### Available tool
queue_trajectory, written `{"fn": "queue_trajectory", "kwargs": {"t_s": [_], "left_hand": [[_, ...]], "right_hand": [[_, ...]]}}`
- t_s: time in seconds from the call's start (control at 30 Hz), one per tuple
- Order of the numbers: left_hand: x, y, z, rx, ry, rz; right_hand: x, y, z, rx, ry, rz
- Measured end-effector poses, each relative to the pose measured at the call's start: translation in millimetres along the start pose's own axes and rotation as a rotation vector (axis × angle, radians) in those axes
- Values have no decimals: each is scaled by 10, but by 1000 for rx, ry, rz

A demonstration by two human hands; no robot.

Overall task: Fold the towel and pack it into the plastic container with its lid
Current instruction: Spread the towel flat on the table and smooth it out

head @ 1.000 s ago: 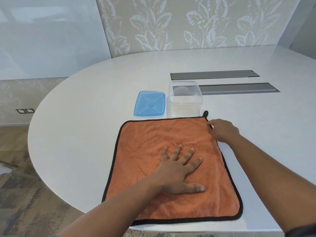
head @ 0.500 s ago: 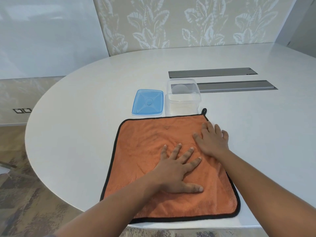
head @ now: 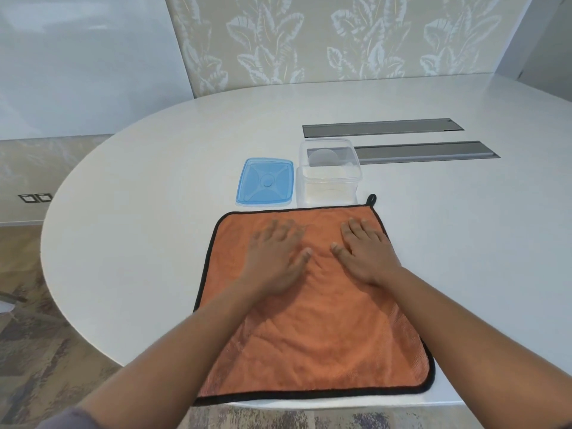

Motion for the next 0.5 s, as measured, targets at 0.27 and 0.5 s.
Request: {"fn": "queue_trajectory", "kwargs": {"t_s": [0.27,0.5], "left_hand": [[559,-170,-53,330,157,75],[537,-177,37,317,178,66]], "right_hand": [[-222,47,-35,-14,-32,-43],[-293,79,11,-11,-89,-48]]}}
Point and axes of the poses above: each hand's wrist, its own z-axis towards the middle knuckle, its own y-axis out of the back of the hand, x = y × z, the point moved 4 cm from there along z, towards the middle knuckle, and after that the axes turned 12 degrees about -y, right-handed, at the moved point
